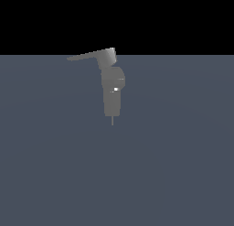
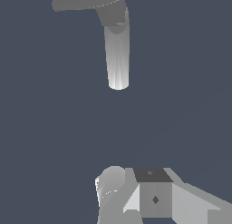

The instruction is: Turn on the faucet by rotating a designated handle.

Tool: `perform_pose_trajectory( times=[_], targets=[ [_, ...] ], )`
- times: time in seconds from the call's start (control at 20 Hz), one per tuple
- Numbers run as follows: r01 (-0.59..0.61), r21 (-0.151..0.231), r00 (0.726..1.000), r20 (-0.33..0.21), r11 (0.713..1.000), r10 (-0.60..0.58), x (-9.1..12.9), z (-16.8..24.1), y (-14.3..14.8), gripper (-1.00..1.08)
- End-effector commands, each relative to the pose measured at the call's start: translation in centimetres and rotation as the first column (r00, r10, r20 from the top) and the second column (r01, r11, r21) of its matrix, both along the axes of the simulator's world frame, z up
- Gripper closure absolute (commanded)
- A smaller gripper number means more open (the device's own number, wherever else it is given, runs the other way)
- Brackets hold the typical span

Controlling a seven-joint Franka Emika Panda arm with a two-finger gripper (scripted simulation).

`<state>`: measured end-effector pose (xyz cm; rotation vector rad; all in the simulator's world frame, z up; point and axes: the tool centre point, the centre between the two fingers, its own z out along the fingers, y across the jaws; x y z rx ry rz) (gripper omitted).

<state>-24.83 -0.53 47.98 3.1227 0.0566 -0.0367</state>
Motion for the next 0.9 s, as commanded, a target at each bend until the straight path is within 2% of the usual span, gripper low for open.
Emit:
perform_pose_trajectory(
  times=[0.0,0.45,0.85],
  targets=[
    [0.019,0.006,1.000,-0.003,1.000,-0.019,0.5,0.0,0.1,1.08],
    [0.150,0.036,0.988,-0.028,0.988,-0.149,3.9,-0.1,1.0,1.08],
    [0.331,0.054,0.942,-0.073,0.942,-0.327,8.6,-0.9,2.3,1.08]
  ],
)
